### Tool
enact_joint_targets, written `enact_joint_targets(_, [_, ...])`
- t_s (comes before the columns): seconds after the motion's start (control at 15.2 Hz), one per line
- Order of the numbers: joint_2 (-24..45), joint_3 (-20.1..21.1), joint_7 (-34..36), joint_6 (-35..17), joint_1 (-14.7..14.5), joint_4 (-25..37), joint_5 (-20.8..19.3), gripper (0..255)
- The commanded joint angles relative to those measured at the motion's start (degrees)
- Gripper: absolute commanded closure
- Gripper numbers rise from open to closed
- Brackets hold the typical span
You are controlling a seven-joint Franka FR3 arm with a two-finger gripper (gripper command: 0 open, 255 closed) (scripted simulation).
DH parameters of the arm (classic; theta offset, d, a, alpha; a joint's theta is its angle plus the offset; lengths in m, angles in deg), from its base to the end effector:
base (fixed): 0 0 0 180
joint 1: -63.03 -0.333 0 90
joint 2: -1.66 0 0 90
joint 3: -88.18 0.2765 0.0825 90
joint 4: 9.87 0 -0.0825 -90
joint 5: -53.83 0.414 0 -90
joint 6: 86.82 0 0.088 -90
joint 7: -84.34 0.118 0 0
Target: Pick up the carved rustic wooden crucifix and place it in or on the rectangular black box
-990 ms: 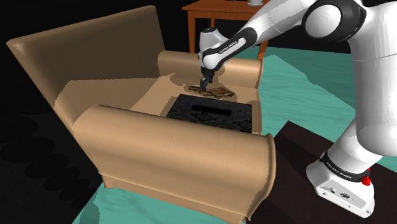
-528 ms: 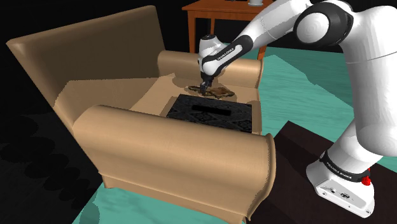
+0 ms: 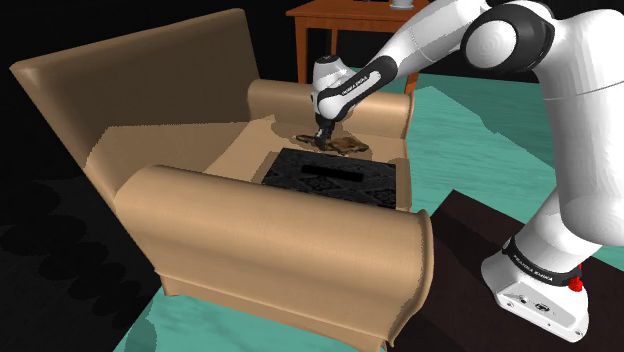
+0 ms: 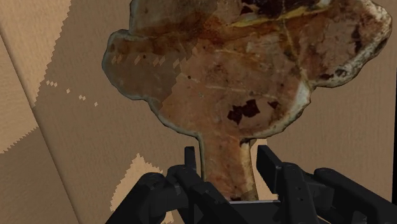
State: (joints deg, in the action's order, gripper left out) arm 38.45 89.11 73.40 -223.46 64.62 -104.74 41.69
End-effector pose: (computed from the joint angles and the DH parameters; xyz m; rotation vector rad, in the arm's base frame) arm 0.6939 -0.0124 0.1819 2.9501 0.4817 0.1082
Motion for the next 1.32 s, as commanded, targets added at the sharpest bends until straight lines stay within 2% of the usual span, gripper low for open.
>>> enact_joint_targets(0.0, [0.0, 0.0, 0.0, 0.0, 0.0, 0.0, 0.0, 255])
enact_joint_targets(0.46, [0.0, 0.0, 0.0, 0.0, 0.0, 0.0, 0.0, 255])
enact_joint_targets(1.25, [-5.3, 0.6, -1.3, 6.5, 0.3, 1.2, 0.9, 255])
